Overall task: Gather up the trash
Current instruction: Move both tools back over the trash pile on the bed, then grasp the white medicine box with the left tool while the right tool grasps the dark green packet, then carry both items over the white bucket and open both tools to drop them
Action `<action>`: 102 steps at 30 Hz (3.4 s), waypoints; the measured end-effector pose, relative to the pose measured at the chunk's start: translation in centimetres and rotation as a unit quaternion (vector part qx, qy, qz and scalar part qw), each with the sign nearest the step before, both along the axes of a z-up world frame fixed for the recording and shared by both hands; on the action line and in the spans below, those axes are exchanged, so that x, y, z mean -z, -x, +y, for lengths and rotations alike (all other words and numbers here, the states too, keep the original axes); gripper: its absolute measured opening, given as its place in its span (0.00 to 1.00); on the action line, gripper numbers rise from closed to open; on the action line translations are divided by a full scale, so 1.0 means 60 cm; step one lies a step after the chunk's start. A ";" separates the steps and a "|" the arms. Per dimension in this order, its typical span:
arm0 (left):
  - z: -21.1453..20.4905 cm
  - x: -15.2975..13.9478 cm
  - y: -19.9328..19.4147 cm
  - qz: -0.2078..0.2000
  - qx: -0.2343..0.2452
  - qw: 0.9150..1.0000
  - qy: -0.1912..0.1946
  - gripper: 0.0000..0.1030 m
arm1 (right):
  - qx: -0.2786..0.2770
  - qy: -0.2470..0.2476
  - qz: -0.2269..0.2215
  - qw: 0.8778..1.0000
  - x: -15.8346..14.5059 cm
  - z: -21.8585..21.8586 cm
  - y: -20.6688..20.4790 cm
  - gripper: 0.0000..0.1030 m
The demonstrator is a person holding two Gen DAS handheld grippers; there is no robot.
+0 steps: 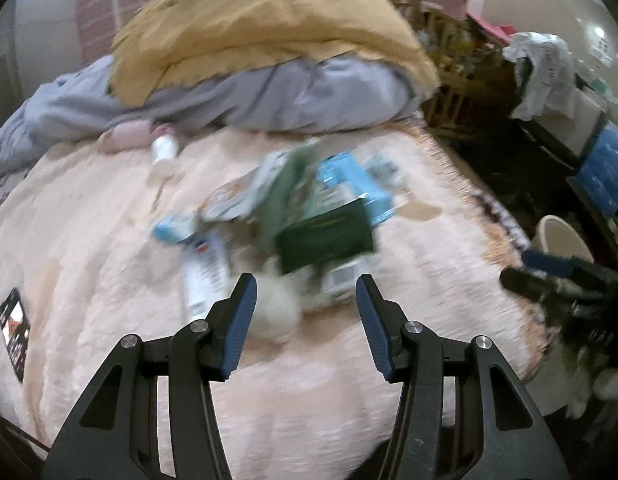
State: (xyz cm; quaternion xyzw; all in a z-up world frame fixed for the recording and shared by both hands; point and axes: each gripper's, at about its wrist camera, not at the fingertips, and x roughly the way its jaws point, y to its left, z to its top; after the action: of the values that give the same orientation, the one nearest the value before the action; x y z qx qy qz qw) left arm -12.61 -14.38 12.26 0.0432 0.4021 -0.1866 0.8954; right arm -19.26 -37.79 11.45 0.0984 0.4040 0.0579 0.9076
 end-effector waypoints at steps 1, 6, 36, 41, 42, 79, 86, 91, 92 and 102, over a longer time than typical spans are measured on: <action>0.011 0.007 -0.001 0.003 -0.005 1.000 -0.004 0.49 | -0.009 0.000 0.000 1.000 0.001 0.013 -0.012 0.70; 0.049 0.036 -0.012 0.025 -0.019 1.000 0.004 0.49 | -0.039 0.009 0.004 0.999 0.004 0.059 -0.056 0.70; 0.113 0.131 -0.191 0.099 -0.096 0.990 0.020 0.49 | -0.199 0.046 0.098 0.974 0.074 0.169 -0.168 0.55; 0.083 0.156 -0.214 0.120 -0.077 0.990 -0.006 0.49 | -0.189 0.058 0.037 0.980 0.028 0.154 -0.154 0.63; 0.081 0.161 -0.215 0.125 -0.076 0.989 -0.010 0.49 | -0.193 0.066 0.028 0.979 0.020 0.158 -0.157 0.68; 0.017 0.000 -0.047 0.069 0.016 0.994 0.079 0.46 | -0.141 0.085 -0.003 0.986 -0.011 0.081 -0.033 0.25; -0.079 -0.023 -0.016 0.055 0.066 0.994 0.071 0.46 | -0.094 0.089 -0.008 0.992 -0.024 0.010 0.014 0.25; -0.159 -0.036 0.003 0.048 0.105 0.991 0.061 0.46 | -0.050 0.088 -0.005 0.995 -0.027 -0.057 0.051 0.25; -0.171 -0.038 0.005 0.047 0.111 0.991 0.060 0.46 | -0.041 0.088 -0.004 0.995 -0.027 -0.072 0.056 0.25; -0.333 -0.058 0.041 0.045 0.190 0.979 0.057 0.46 | 0.064 0.089 0.004 0.994 -0.027 -0.232 0.135 0.25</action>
State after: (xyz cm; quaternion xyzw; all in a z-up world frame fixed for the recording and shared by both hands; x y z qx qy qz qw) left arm -15.08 -34.38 15.76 0.0591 0.4151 -0.3780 0.8254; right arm -27.34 -51.70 13.10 0.0429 0.4044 -0.0372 0.9128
